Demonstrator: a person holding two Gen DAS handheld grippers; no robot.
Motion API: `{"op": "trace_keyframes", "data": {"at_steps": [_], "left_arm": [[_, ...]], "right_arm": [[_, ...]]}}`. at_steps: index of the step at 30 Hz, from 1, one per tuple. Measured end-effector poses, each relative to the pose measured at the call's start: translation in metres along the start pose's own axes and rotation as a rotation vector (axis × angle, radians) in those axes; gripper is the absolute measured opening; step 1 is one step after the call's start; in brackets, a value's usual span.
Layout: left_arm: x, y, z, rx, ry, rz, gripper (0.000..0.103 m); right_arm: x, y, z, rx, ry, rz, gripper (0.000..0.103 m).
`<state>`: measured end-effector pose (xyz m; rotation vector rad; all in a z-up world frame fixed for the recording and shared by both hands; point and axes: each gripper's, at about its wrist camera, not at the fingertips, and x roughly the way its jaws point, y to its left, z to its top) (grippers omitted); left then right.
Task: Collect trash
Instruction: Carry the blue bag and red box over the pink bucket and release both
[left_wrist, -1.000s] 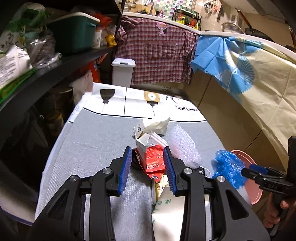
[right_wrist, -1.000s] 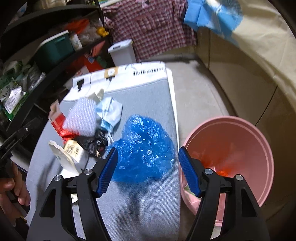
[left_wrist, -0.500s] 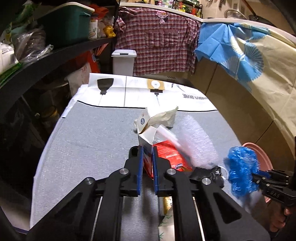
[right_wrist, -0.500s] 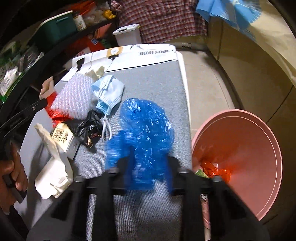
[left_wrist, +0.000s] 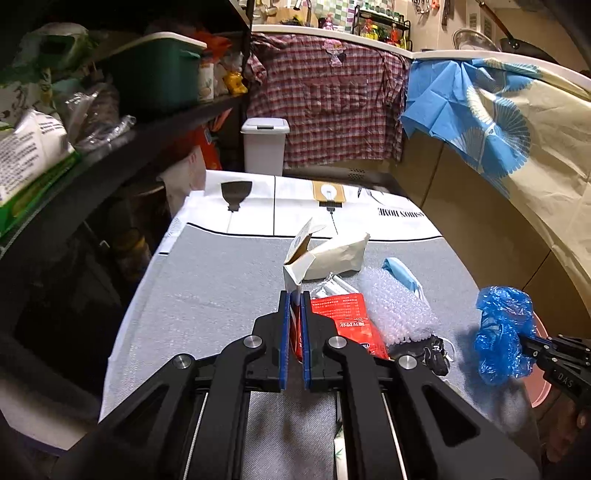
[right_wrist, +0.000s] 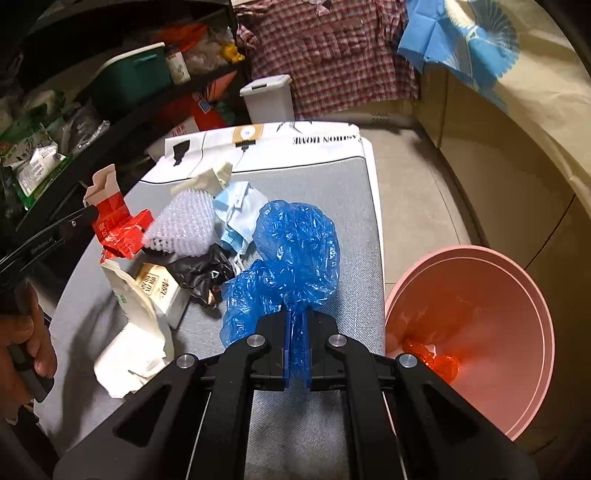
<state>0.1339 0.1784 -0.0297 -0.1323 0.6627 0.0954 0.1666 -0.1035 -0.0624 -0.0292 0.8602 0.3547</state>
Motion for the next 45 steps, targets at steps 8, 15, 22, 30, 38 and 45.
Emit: {"op": "trace_keyframes", "data": {"at_steps": [8,15,22,30,38,45], "left_arm": [[-0.024,-0.002,-0.002,0.002,-0.03,-0.007,0.006],[-0.045,-0.01,-0.001,0.007,-0.066,-0.028,0.006],[-0.061,-0.021,-0.002,0.008,-0.085,-0.054,0.006],[-0.073,-0.033,-0.003,0.012,-0.102,-0.078,0.005],[-0.085,-0.046,-0.005,0.018,-0.113,-0.102,0.006],[-0.096,-0.058,-0.008,0.031,-0.123,-0.123,0.006]], "right_arm": [[-0.023,0.004,-0.004,-0.005,-0.037,-0.002,0.005],[-0.042,0.004,-0.008,-0.008,-0.064,-0.001,0.005],[-0.061,0.002,-0.011,-0.005,-0.098,-0.003,0.005],[-0.08,0.001,-0.013,-0.004,-0.128,-0.01,0.005],[-0.102,-0.001,-0.014,0.002,-0.158,-0.014,0.005],[-0.129,-0.009,-0.009,0.02,-0.202,-0.018,0.005]]}}
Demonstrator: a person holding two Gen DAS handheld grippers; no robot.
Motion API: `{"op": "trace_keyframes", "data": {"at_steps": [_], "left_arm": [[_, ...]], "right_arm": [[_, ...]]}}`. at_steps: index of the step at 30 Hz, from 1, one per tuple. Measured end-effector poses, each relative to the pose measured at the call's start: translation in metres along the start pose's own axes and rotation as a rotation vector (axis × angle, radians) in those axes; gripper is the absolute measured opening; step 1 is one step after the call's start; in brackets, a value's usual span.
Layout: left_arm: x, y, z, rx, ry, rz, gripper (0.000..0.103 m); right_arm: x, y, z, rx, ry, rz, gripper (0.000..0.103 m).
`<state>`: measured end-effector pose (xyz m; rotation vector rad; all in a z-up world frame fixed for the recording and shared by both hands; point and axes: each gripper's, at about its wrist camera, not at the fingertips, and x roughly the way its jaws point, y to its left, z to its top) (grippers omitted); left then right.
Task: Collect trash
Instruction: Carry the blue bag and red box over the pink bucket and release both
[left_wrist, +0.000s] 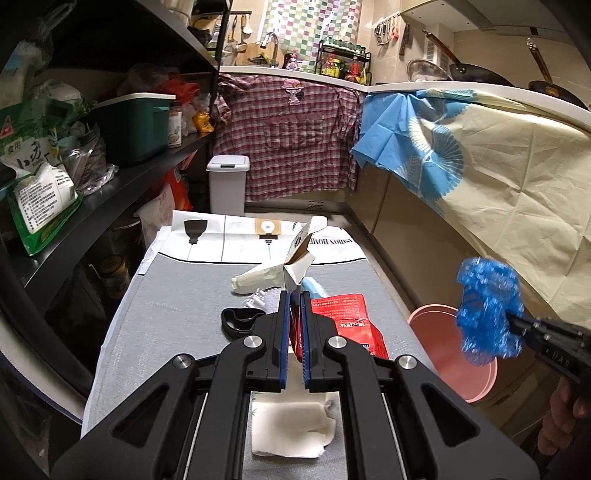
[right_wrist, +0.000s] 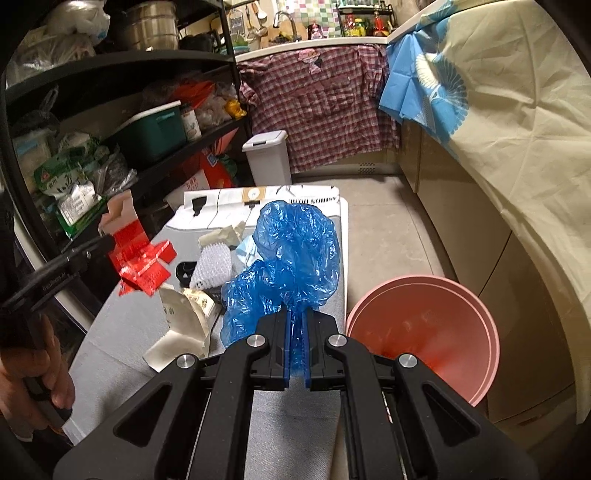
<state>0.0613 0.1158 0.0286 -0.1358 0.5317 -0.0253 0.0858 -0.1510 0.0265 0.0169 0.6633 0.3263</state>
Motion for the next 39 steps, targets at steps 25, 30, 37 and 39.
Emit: {"op": "trace_keyframes", "data": {"at_steps": [25,30,37,39], "left_arm": [[0.0,-0.067,-0.02,0.055,0.044,-0.103,0.006],[0.007,-0.092,-0.024,0.067,0.062,-0.128,0.005],[0.028,-0.13,-0.031,0.106,0.08,-0.162,0.006],[0.035,-0.141,-0.03,0.114,0.081,-0.172,0.006]], "right_arm": [[-0.059,-0.095,0.024,0.098,-0.077,-0.157,0.005],[-0.054,-0.115,0.018,0.139,-0.071,-0.167,0.005],[-0.039,-0.143,0.013,0.229,-0.044,-0.155,0.005],[-0.035,-0.147,0.013,0.244,-0.037,-0.149,0.005]]}}
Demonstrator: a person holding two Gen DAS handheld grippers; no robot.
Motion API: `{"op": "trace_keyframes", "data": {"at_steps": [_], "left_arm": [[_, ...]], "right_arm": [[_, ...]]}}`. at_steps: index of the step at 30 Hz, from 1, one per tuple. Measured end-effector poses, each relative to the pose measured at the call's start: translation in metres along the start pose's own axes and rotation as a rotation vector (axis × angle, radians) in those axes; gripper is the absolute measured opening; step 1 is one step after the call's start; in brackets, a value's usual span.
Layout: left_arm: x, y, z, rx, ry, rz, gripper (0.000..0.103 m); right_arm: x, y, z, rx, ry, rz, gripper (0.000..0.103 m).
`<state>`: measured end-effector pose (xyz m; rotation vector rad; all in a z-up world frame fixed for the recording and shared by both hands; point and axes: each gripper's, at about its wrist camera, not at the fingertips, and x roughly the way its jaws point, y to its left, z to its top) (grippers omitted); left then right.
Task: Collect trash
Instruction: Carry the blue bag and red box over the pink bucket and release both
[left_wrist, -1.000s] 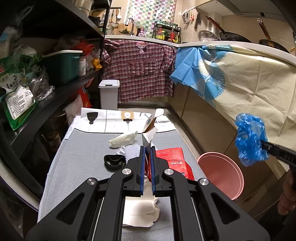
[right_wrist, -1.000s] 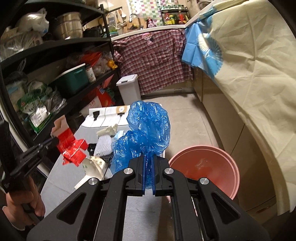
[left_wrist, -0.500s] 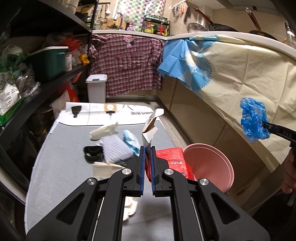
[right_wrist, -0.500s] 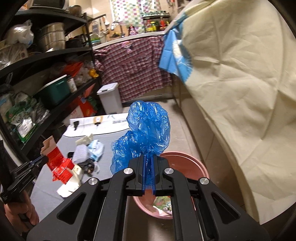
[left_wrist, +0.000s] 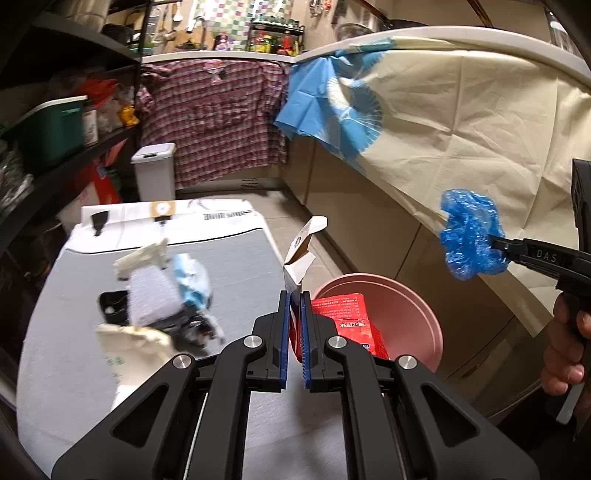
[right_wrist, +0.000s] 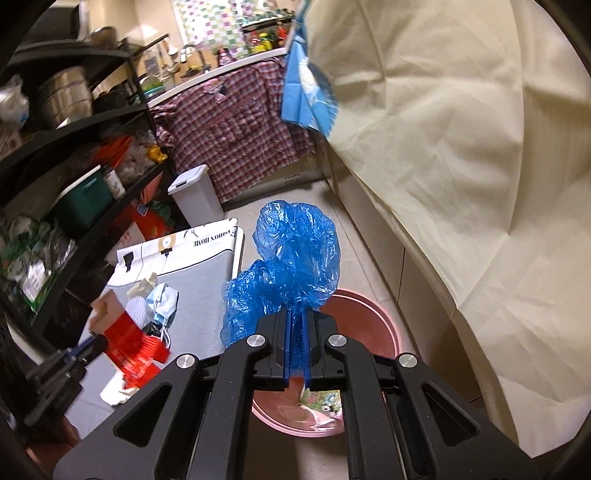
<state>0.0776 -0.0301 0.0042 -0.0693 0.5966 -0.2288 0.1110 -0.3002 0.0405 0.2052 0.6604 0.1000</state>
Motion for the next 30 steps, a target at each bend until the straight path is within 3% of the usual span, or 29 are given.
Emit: {"op": "trace_keyframes", "data": {"at_steps": [12,28,30], "left_arm": [[0.06,-0.046,-0.001,0.039,0.061,-0.049,0.006],[0.111,-0.06,-0.011,0.037,0.133,-0.084,0.006],[0.116,-0.06,-0.012,0.036,0.14,-0.092,0.006]], "right_arm": [[0.027,-0.009,0.003,0.019,0.03,-0.023,0.005],[0.061,-0.012,0.004,0.004,0.071,-0.048,0.005],[0.067,-0.01,0.003,-0.01,0.081,-0.052,0.009]]}}
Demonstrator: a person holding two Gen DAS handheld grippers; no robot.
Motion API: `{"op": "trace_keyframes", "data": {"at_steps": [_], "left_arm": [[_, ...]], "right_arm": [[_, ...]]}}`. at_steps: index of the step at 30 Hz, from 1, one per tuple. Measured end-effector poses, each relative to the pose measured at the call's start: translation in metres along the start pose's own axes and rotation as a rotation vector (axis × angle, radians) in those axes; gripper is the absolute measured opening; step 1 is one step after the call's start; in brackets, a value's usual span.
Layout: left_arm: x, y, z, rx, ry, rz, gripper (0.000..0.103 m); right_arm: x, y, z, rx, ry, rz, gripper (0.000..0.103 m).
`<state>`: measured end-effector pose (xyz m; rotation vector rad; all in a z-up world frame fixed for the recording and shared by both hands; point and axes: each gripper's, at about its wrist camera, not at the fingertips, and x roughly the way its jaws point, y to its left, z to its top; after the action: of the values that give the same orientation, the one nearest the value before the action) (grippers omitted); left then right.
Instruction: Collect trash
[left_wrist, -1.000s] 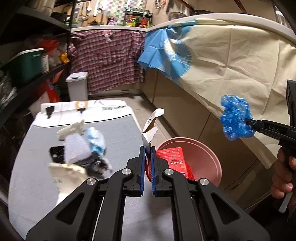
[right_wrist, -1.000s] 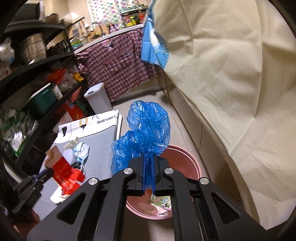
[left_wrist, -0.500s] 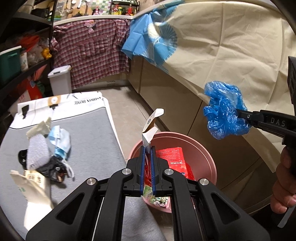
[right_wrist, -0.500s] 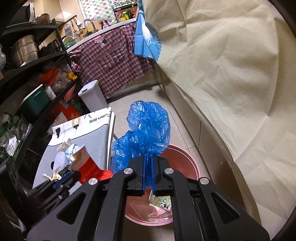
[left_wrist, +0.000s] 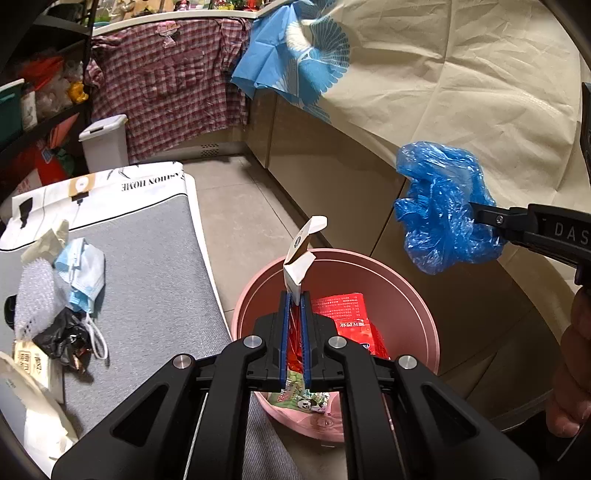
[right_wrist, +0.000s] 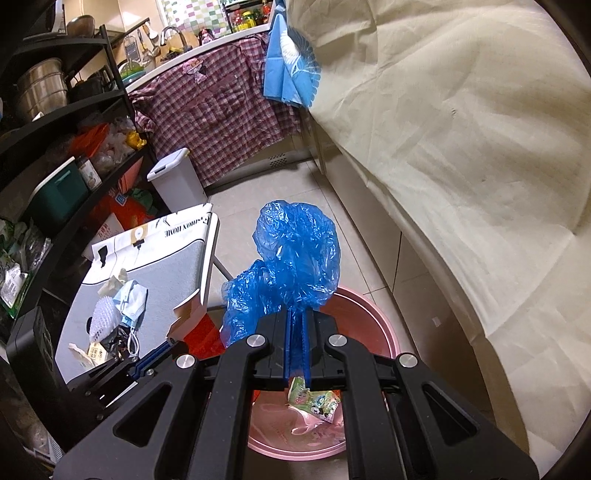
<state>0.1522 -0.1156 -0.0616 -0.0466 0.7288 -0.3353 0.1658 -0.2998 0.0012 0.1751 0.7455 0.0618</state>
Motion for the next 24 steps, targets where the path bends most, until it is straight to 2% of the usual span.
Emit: {"op": "trace_keyframes", "data": {"at_steps": [2,3,4,6,8,15,24], "left_arm": [[0.005,0.002,0.001,-0.01,0.014,-0.017,0.006],[0.006,0.003,0.001,-0.015,0.019,-0.022,0.007],[0.007,0.005,0.001,-0.02,0.028,-0.027,0.01],[0.006,0.008,0.0,-0.022,0.03,-0.023,0.016],[0.002,0.011,-0.001,-0.026,0.025,-0.034,0.023],[-0.028,0.02,-0.004,-0.01,0.009,-0.015,0.023],[-0.101,0.046,-0.01,-0.004,-0.037,0.039,0.023]], "right_arm": [[0.006,0.001,0.0,-0.013,0.012,-0.018,0.01],[0.01,0.001,0.0,-0.016,0.016,-0.032,0.02],[0.011,0.0,0.0,-0.014,0.014,-0.039,0.035],[0.012,-0.002,0.0,-0.006,0.005,-0.051,0.05],[0.015,-0.004,0.001,-0.005,0.008,-0.051,0.051],[0.01,0.002,0.0,-0.033,-0.006,-0.049,0.051],[-0.026,0.02,-0.004,-0.081,-0.096,-0.024,0.051]]}}
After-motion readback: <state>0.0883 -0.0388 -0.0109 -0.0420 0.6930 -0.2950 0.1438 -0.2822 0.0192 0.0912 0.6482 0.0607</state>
